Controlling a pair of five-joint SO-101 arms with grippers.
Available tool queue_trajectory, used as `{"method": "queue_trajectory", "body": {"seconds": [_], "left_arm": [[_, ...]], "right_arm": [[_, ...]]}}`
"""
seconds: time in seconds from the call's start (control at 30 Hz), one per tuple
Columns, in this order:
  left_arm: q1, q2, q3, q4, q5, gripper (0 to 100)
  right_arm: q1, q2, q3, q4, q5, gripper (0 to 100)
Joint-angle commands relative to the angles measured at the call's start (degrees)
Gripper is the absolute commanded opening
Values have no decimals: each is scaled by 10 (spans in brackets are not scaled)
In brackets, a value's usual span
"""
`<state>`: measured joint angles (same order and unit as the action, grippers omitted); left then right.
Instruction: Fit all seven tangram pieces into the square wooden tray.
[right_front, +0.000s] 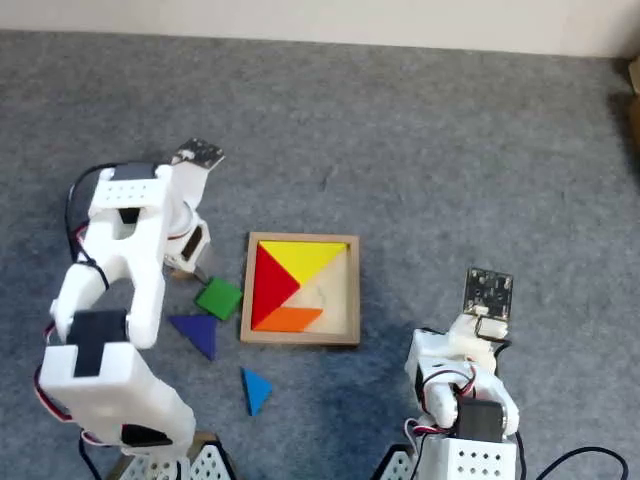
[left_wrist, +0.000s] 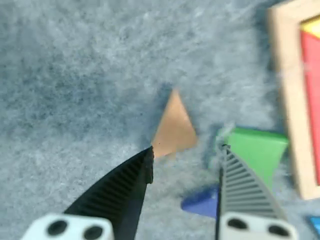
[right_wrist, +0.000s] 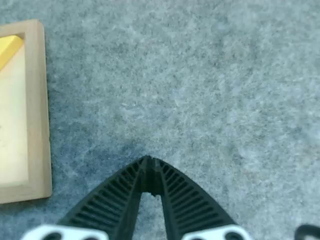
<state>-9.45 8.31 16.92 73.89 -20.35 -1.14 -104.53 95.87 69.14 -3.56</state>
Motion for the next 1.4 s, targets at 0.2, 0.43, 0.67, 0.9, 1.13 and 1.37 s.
{"method": "queue_trajectory", "body": {"seconds": [0.2, 0.43, 0.67, 0.9, 1.13, 1.37], "left_arm": [[39, -15, 9, -19, 23, 215], [-7, 85, -11, -64, 19, 213], [-14, 124, -53, -29, 19, 153], [-21, 124, -51, -28, -5, 130], [-39, 125, -51, -28, -8, 134], [-54, 129, -55, -16, -45, 134]], "right_arm": [[7, -7, 72, 4, -1, 9], [7, -7, 72, 4, -1, 9], [7, -7, 72, 4, -1, 9], [7, -7, 72, 4, -1, 9], [7, -7, 72, 4, -1, 9], [7, -7, 72, 4, -1, 9]]}}
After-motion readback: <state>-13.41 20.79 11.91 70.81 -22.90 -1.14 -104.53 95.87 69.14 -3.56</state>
